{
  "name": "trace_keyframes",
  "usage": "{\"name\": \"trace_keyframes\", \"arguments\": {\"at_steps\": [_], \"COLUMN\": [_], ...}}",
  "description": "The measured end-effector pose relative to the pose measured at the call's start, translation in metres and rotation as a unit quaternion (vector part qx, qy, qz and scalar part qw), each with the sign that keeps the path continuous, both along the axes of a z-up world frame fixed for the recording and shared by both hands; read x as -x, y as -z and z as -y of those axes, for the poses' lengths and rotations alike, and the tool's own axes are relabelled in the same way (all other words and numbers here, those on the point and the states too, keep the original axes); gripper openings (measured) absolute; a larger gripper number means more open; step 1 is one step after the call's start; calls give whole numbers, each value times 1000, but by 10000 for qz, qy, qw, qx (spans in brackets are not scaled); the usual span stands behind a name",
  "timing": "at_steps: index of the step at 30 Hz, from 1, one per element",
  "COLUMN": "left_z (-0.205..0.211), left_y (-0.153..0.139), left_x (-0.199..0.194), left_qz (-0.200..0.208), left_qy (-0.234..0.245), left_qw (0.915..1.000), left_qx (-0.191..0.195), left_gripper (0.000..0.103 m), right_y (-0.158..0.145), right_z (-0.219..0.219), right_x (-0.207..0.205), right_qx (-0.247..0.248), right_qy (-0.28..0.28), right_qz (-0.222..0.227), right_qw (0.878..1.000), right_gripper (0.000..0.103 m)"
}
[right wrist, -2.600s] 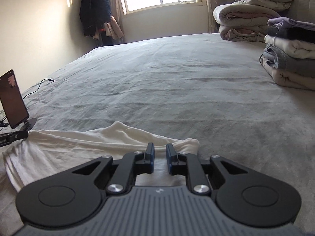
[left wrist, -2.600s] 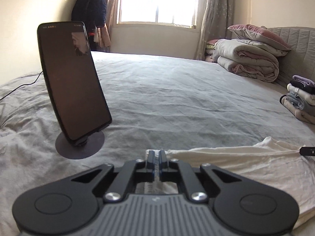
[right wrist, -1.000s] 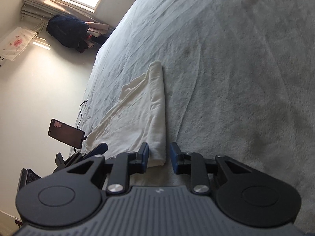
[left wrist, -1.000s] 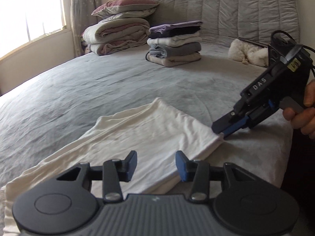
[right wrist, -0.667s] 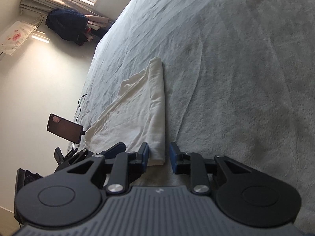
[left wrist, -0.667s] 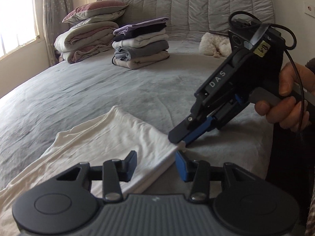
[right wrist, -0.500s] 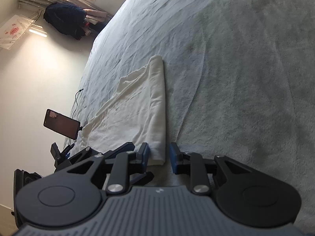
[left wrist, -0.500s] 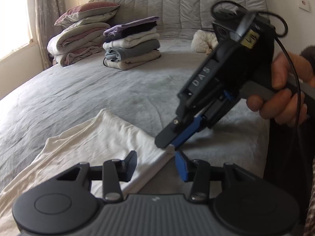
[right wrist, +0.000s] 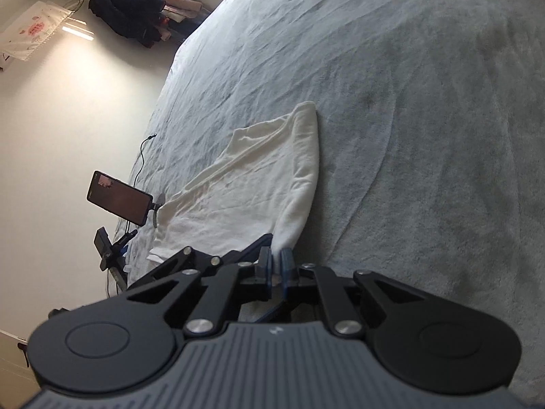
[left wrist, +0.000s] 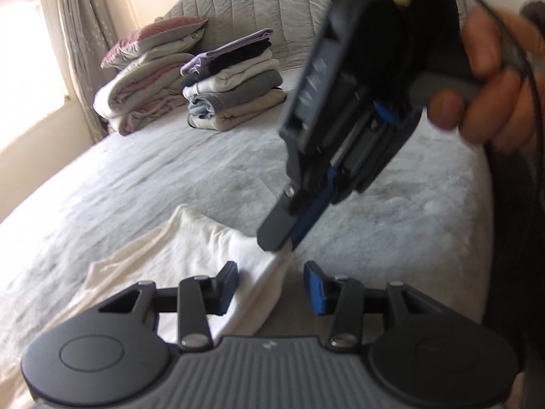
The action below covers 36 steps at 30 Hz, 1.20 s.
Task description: Fold clothes
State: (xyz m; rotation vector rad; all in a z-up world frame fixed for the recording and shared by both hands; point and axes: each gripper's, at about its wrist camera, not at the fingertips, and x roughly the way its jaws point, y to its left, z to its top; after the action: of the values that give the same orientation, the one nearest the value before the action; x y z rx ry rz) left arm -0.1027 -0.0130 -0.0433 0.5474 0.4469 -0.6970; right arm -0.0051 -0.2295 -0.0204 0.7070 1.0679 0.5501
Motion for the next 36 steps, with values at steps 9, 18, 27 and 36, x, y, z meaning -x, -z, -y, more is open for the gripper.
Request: {"name": "trace_keyframes", "arguments": {"at_steps": [9,18,27,36], "left_z": [9,-4,6,38], "left_y": [2,-9,-12,-30], "left_x": [-5,-4,-5,4], "left_qz": [50,-271,-452,-369], "left_qy": [-708,-1047,-1452,-1749], "left_qw": [9974,9930,9869,9830], "left_qx": [-122,480,541,411], "left_gripper": [6,5,4,4], "right_y": [-2,23,36,26], "right_z": [-4,-11,-1,14], "right_x": [-12,-52,-83,-67], "right_qx": [158,-71,-261,-112], "right_qy": [66,430,1353,1465], "right_qz": [121,236,480,569], "right_qw": [9998,9988,9893,9875], "right_gripper": [21,38,6,5]}}
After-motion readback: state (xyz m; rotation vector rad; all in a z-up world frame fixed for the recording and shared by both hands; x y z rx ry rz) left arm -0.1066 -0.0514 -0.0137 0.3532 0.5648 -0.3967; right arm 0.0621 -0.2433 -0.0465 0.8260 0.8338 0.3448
